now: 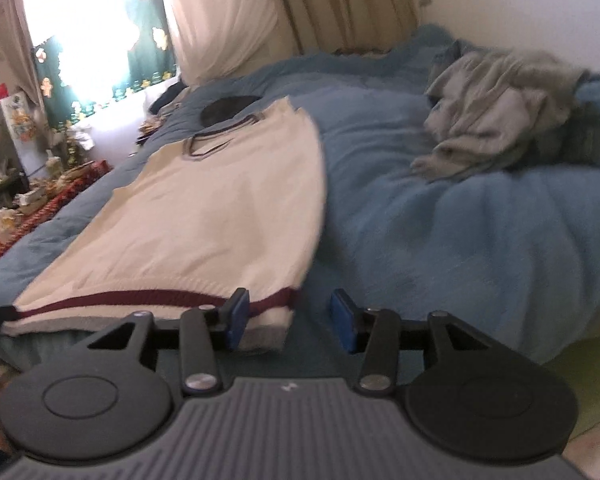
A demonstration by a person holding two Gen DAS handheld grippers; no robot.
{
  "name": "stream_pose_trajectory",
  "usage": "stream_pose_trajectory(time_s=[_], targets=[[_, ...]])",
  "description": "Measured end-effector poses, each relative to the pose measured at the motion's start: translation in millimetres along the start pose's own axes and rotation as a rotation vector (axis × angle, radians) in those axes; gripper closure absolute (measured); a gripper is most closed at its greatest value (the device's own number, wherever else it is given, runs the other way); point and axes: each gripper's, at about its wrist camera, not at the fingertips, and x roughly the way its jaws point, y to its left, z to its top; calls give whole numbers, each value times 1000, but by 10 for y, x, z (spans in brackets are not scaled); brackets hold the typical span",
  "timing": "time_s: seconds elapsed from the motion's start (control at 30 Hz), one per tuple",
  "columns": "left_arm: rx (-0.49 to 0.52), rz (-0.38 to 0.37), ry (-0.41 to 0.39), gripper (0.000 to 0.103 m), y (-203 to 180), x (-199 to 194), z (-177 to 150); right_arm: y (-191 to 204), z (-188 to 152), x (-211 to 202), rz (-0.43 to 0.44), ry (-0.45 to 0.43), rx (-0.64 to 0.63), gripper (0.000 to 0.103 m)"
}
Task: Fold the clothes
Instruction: 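Pull the hem with both grippers to stretch the vest flat lengthwise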
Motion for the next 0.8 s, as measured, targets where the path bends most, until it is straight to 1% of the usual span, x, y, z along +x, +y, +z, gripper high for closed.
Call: stream_pose_trajectory(time_s=[0.1,0.13,0.17,0.2,0.27,0.4,0.47,0.6,0.73,0.77,0.8], targets=[[22,-15,12,76,-42,91,-11,1,-18,111,16,11,25,53],[6,-28,11,76,-41,102,-10,-7,-19,126,17,8,40,53],[-19,-47,12,76,-21,109,-4,-10,-19,130,17,3,50,55],[-45,-58,15,76,-6,116,-4,-6,-17,134,13,-2,50,65],[-62,-69,20,76,-8,123,2,12,-14,122,12,-8,35,83],[-146,-125,19,76,68,48,5,-3,-4,59,33,-20,64,81],[-171,-130,1,76,87,2,-40,-38,-20,28,48,-26,89,79],[-117,-114,-19,76,-23,29,-91,-72,-63,59,79,-26,136,76],[-137,-193,-41,73,-76,66,-74,-37,-40,99,105,-39,153,70],[-120,-202,-43,72,-100,59,-64,-30,-30,97,113,-42,153,69],[-86,-196,-48,72,-137,34,-69,-26,-26,82,117,-44,149,69]])
